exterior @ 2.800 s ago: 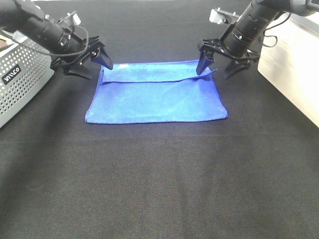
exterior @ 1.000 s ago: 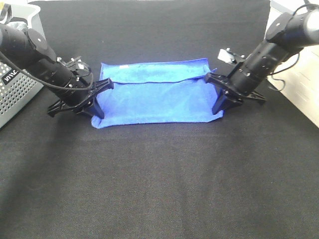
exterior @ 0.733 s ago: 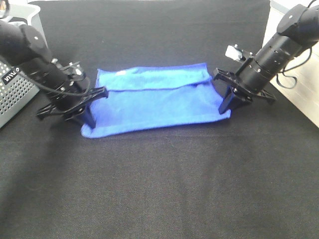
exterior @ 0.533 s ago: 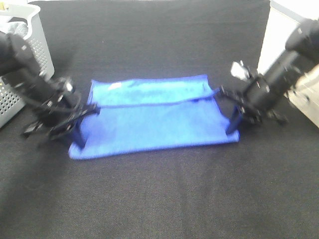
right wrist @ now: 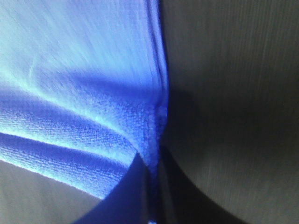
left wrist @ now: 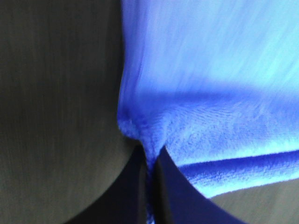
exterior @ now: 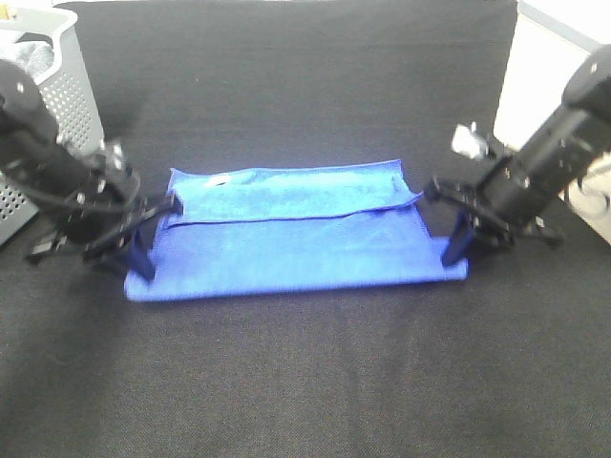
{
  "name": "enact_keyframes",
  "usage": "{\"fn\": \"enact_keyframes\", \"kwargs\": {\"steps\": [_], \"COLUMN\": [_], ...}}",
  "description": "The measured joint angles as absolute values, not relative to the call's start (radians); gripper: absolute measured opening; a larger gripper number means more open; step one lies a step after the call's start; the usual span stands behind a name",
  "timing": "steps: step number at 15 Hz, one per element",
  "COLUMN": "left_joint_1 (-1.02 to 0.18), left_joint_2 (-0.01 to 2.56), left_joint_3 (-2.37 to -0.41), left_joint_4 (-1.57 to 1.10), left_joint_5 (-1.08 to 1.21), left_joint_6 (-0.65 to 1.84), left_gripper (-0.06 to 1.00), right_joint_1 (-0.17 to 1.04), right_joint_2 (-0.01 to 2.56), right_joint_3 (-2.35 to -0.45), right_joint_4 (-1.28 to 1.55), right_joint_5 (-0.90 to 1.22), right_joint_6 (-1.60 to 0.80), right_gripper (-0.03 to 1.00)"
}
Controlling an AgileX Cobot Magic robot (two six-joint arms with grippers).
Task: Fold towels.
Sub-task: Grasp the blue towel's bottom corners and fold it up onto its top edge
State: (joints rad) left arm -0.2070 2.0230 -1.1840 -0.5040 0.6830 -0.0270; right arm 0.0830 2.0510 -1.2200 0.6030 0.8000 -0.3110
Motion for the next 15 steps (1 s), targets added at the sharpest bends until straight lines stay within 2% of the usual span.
{"fn": "enact_keyframes", "kwargs": {"steps": [5,10,14,15], "left_joint_1": [-0.19,-0.172,-0.172,-0.172], "left_joint_2": [2.05,2.184,2.276,2.282], "left_joint_3": [-1.365,-1.57,-1.616,-1.618], "left_joint_4": [-0.489,-0.478,-0.472,-0.473], "left_joint_5": [0.621,0.62,0.607,0.606], "left_joint_6": [-0.047,-0.051,-0.051,-0.051], "left_gripper": [0.01,0.01,0.01,0.02], "right_joint_1": [0.083,0.083,0.083,0.083], "right_joint_2": [2.142,2.284,2.376,2.381], "right_joint_3": [-1.475,-1.74,-1.821,-1.821], "right_joint_4": [0.599,0.57,0.561,0.56], "right_joint_5": [0.814,0.856,0.881,0.881], "right_joint_6": [-0.302,-0.258,-0.254,-0.253], "right_gripper": [0.0,0.0,0.0,0.04]}}
